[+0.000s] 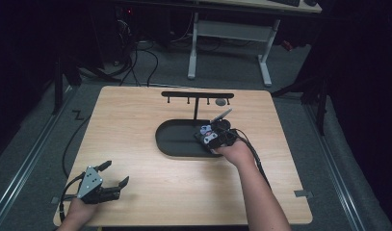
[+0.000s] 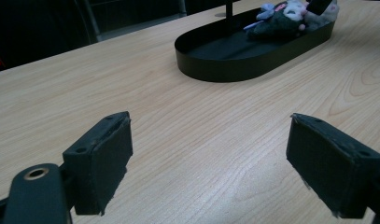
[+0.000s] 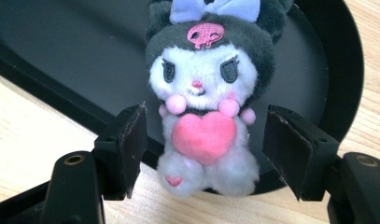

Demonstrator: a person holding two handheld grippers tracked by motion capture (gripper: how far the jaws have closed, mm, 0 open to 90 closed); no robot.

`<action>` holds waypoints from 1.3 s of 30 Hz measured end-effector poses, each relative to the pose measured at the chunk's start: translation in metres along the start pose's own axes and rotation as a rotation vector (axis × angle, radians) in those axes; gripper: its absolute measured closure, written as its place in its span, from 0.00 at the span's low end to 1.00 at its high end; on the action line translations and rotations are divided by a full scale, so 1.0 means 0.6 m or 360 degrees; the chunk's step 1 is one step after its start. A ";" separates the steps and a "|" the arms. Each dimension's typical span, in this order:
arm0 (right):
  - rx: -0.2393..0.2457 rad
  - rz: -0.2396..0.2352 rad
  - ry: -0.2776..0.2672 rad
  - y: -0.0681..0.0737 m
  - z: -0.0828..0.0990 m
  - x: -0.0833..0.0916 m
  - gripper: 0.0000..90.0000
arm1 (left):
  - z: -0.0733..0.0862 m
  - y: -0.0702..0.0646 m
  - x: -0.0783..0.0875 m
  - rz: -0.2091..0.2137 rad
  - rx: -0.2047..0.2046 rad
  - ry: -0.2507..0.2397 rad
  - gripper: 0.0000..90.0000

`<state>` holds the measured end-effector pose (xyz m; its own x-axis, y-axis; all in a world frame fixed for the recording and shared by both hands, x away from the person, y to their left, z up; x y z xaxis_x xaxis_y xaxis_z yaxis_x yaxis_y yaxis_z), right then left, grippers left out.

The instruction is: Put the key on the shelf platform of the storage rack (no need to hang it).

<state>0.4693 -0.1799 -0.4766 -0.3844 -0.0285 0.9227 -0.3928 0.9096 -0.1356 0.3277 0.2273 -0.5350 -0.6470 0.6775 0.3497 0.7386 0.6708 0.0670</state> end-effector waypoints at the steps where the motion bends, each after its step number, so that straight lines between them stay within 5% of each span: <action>1: 0.0000 0.0000 0.0000 0.000 0.000 0.000 0.34 | 0.000 0.000 0.000 0.0000 0.0000 0.0000 0.17; 10: 0.0008 0.0013 -0.0086 0.005 0.014 0.029 0.30 | 0.000 0.000 -0.001 0.0001 -0.0001 0.0007 0.17; 21: 0.0047 0.0014 -0.0252 0.005 0.068 0.068 0.30 | -0.001 -0.001 -0.003 -0.0002 -0.0007 0.0018 0.17; 29: 0.0094 0.0028 -0.0433 0.009 0.123 0.060 0.26 | -0.001 0.000 -0.003 0.0003 -0.0004 0.0019 0.17; 39: -0.0017 0.0040 -0.0604 0.016 0.193 0.033 0.24 | -0.001 0.000 -0.004 0.0000 0.0001 0.0019 0.17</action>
Point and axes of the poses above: each handheld gripper's, and its own axes: x roughly backward along the jaws, z roughly out of its underside, y roughly to its left, the point moved 2 cm from there along -x, roughly forward along the jaws, and after that the axes turned 7 degrees about z, right-handed, at the moved point
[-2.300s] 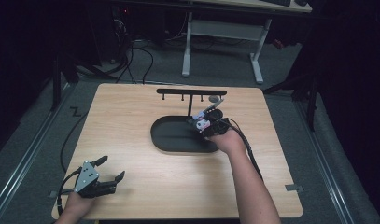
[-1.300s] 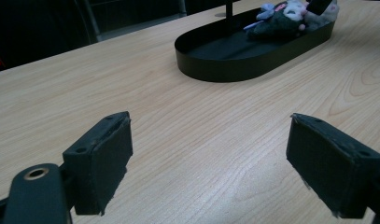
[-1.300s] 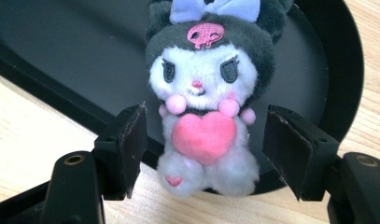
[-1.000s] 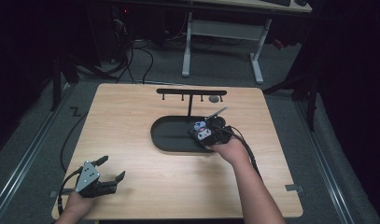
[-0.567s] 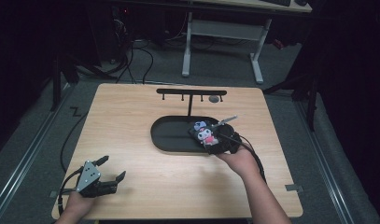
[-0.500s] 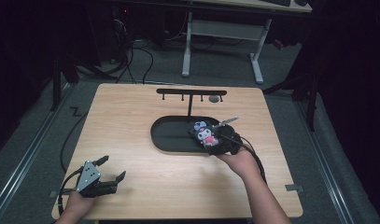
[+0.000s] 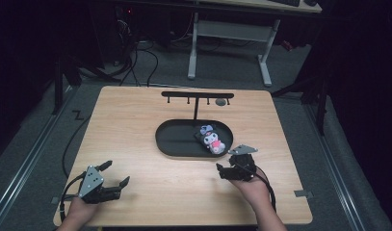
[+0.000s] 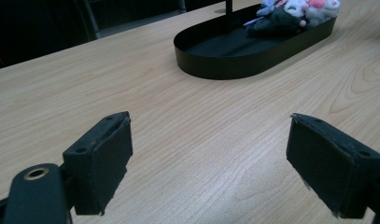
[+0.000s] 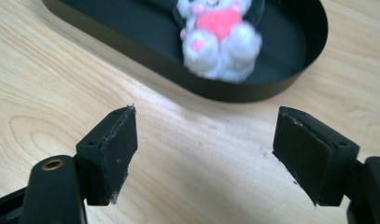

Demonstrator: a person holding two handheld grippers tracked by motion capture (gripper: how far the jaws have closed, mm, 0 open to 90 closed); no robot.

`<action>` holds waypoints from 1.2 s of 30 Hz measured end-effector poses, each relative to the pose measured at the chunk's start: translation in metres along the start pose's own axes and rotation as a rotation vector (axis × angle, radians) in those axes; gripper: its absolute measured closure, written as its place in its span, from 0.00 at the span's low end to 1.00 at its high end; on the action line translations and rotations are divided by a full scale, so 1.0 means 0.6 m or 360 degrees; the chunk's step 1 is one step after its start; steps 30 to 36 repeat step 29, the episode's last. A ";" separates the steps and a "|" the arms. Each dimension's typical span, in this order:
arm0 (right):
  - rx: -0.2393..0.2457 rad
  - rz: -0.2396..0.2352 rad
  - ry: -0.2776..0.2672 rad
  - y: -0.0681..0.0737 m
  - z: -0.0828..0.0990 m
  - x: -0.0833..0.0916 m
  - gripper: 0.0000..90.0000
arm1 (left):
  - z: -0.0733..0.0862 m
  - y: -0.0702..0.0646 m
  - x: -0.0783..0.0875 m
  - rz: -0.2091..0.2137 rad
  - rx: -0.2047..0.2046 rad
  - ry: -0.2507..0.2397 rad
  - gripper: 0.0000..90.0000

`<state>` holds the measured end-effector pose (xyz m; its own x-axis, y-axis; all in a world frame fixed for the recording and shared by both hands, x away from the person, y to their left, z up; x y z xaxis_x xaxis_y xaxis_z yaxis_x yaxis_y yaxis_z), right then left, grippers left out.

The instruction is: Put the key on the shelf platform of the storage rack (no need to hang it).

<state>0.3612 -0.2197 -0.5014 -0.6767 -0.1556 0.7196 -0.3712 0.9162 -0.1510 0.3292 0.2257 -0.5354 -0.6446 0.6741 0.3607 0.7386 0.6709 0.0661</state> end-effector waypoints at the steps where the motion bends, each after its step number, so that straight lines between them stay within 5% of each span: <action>1: -0.0009 0.0007 -0.0017 0.001 0.006 -0.001 0.24 | 0.000 0.000 0.000 -0.0001 0.0001 0.0000 0.17; 12: -0.0147 -0.0002 -0.0305 0.025 0.091 0.024 0.22 | 0.000 0.000 0.000 0.0011 0.0000 0.0003 0.17; 36: -0.0144 0.0017 -0.0289 0.022 0.099 0.025 0.21 | 0.000 0.000 0.000 0.0018 -0.0006 0.0004 0.17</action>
Point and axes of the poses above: each handheld gripper's, and its own axes: x roughly backward along the jaws, z roughly out of its underside, y roughly to its left, the point moved 2 cm from there along -x, roughly forward along the jaws, and after that the axes turned 7 degrees about z, right-handed, at the moved point
